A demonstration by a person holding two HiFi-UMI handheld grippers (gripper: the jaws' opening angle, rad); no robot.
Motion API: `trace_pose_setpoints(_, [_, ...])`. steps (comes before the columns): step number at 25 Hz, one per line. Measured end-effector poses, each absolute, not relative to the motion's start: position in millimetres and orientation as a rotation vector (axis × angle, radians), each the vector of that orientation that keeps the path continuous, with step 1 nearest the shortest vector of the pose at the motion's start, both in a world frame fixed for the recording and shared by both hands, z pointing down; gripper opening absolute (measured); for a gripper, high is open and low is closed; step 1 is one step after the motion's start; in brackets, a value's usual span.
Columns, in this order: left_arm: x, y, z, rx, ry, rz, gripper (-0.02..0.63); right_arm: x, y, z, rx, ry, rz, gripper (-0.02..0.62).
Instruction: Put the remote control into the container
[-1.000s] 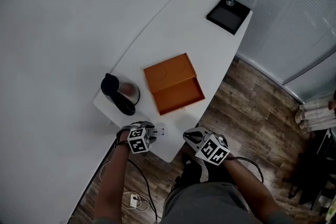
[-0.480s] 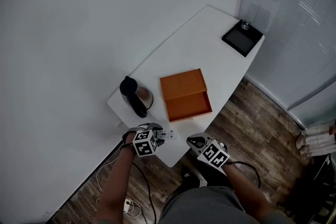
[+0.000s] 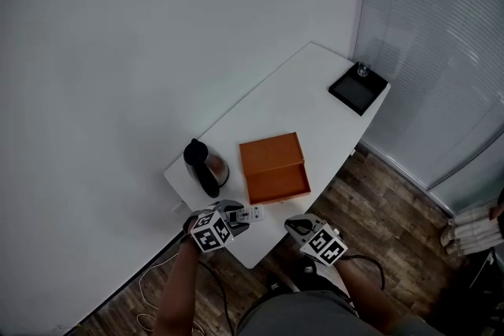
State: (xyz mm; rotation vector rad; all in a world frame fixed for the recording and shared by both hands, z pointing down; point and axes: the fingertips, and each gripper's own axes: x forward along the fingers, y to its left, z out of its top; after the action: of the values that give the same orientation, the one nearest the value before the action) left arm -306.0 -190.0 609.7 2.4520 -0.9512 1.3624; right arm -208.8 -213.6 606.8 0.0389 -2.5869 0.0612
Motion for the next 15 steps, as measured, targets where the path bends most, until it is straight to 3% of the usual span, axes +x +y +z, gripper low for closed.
trace_pose_setpoints(7, [-308.7,-182.7,580.6,2.467,-1.133,1.026,0.222,-193.7,-221.2,579.6,0.028,-2.589,-0.092,0.017])
trace_pose_setpoints(15, [-316.4,-180.5,577.6,2.451,-1.227,0.971,0.222,-199.2,-226.3,567.7,0.013,-2.58,-0.146,0.017])
